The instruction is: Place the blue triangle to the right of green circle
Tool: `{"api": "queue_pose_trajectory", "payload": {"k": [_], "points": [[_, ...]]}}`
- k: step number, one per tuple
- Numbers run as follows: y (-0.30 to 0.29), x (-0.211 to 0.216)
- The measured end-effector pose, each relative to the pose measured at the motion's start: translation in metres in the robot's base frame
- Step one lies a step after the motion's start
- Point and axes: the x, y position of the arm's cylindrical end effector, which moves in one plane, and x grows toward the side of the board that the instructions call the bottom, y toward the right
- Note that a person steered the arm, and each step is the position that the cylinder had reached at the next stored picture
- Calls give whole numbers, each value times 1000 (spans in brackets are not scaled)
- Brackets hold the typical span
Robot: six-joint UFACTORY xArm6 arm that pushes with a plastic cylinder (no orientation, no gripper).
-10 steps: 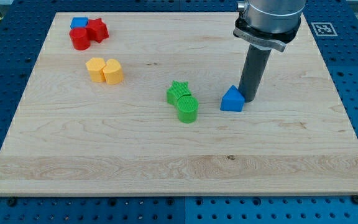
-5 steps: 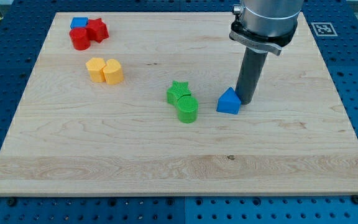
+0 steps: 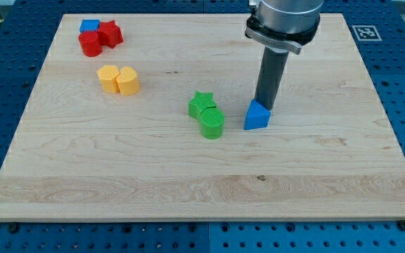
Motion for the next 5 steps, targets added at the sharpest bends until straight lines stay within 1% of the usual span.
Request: {"api": "queue_pose_trajectory", "payload": {"k": [3, 4, 5], "points": [[-1, 3], [-7, -4], [-31, -27]]}}
